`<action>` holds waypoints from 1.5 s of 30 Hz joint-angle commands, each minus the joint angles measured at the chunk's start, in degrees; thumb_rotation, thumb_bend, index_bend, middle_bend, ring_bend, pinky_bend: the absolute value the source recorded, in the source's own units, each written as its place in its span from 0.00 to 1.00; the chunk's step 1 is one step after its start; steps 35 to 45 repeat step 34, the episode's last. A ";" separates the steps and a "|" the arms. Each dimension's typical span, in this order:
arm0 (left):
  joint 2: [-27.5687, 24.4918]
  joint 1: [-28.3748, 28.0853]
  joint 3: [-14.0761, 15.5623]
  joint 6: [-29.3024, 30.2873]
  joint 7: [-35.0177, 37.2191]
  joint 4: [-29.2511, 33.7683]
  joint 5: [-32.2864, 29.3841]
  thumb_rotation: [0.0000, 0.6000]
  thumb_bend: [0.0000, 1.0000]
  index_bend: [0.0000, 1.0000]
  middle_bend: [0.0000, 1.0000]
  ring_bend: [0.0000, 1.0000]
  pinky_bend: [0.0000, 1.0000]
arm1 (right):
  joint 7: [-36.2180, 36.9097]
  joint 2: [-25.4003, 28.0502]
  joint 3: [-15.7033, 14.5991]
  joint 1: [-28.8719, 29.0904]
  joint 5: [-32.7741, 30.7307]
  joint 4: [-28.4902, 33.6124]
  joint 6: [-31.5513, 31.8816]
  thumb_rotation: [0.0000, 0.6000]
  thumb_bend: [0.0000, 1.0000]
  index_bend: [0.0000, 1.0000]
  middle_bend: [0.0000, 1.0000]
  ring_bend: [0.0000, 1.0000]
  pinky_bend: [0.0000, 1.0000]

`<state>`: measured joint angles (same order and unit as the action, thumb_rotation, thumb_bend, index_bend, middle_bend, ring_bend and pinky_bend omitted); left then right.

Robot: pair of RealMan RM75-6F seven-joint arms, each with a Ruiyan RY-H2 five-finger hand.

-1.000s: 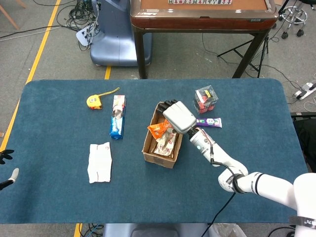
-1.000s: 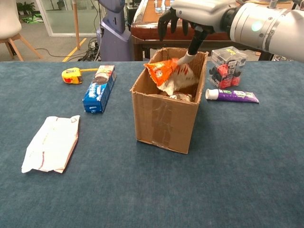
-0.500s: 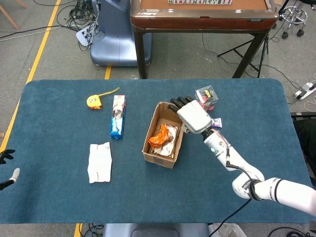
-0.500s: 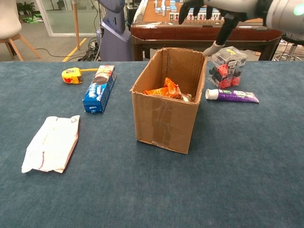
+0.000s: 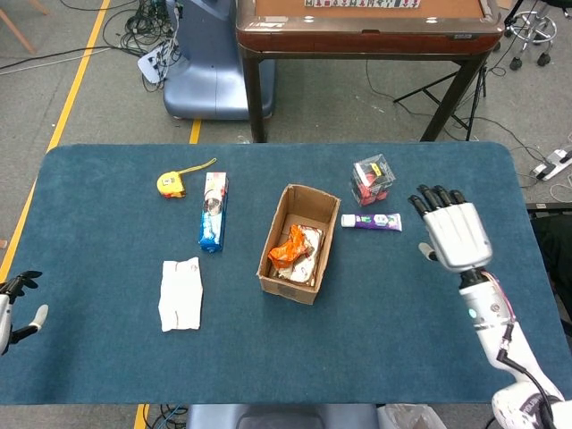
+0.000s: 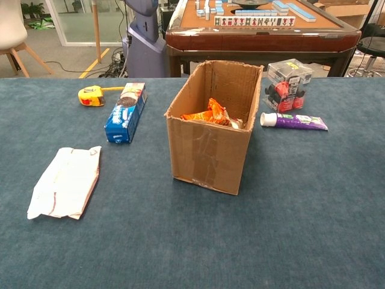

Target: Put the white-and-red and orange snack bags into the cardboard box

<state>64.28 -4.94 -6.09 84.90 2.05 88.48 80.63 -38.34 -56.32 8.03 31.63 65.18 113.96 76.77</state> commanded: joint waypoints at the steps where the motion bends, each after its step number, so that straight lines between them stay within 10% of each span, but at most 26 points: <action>1: 0.11 -0.08 0.15 -0.04 -0.27 0.06 0.23 1.00 0.30 0.28 0.41 0.42 0.57 | -1.55 2.64 -3.18 -6.67 0.56 3.41 7.26 1.00 0.00 0.28 0.21 0.20 0.33; 20: -0.02 0.19 0.55 2.17 -3.10 2.57 2.11 1.00 0.30 0.28 0.41 0.42 0.57 | 18.20 -3.04 -6.26 -22.66 5.75 -9.93 17.25 1.00 0.00 0.28 0.21 0.19 0.29; 45: -0.07 0.14 1.32 1.60 -4.94 3.20 2.42 1.00 0.30 0.28 0.40 0.42 0.57 | 23.19 -1.46 -4.99 -24.91 7.86 -12.00 14.82 1.00 0.00 0.28 0.21 0.19 0.28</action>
